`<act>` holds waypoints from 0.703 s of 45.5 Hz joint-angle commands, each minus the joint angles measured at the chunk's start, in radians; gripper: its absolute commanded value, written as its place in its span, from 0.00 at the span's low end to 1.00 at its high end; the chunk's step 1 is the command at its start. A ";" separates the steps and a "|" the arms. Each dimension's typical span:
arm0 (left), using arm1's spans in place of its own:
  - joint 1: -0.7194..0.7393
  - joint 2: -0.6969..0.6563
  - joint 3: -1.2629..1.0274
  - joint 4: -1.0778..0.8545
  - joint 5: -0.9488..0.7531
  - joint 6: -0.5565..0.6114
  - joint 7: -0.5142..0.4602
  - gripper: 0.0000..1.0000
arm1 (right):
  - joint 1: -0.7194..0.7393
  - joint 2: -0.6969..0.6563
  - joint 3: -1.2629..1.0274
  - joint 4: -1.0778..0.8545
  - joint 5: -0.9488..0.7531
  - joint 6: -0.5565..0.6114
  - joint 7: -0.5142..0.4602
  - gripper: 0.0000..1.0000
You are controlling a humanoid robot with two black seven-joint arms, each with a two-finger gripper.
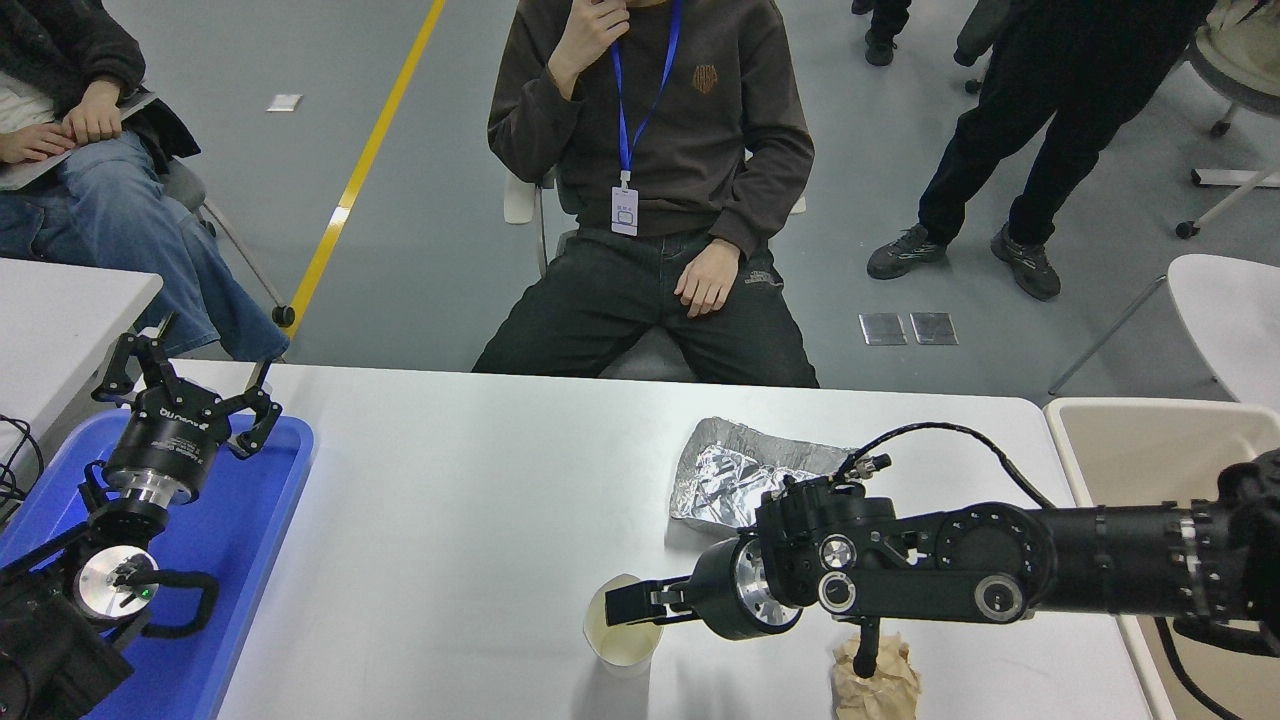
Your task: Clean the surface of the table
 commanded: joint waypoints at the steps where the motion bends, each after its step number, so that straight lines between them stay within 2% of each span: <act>1: 0.000 0.000 0.000 0.000 0.001 -0.002 0.000 1.00 | -0.011 0.028 -0.016 -0.033 -0.030 0.002 -0.005 0.99; 7: 0.000 0.000 0.000 0.000 0.000 -0.002 0.000 1.00 | -0.013 0.027 -0.018 -0.041 -0.069 -0.003 0.001 0.97; 9: 0.000 0.000 0.000 0.000 0.000 -0.002 0.000 1.00 | -0.013 0.025 -0.018 -0.040 -0.089 -0.003 0.004 0.92; 12: 0.000 0.000 0.000 0.000 0.002 -0.002 0.000 1.00 | -0.013 0.024 -0.019 -0.038 -0.129 -0.003 0.006 0.75; 16: 0.000 0.000 0.000 0.000 0.000 0.000 0.000 1.00 | -0.010 0.024 -0.033 -0.041 -0.142 0.003 0.004 0.37; 18: 0.000 0.000 0.000 0.000 0.000 -0.002 0.000 1.00 | -0.005 0.022 -0.047 -0.040 -0.142 0.003 0.006 0.28; 20: 0.000 0.000 0.000 0.000 0.000 -0.002 0.000 1.00 | -0.003 0.022 -0.052 -0.040 -0.142 0.003 0.007 0.12; 21: 0.000 0.000 0.000 0.000 0.000 0.000 0.000 1.00 | -0.002 0.022 -0.052 -0.040 -0.143 0.003 0.009 0.09; 24: 0.000 0.000 0.000 0.000 0.000 -0.002 0.000 1.00 | 0.000 0.021 -0.053 -0.038 -0.143 0.003 0.026 0.00; 32: 0.000 0.000 0.000 0.000 0.000 -0.002 0.000 1.00 | 0.004 0.021 -0.065 -0.040 -0.152 0.003 0.070 0.00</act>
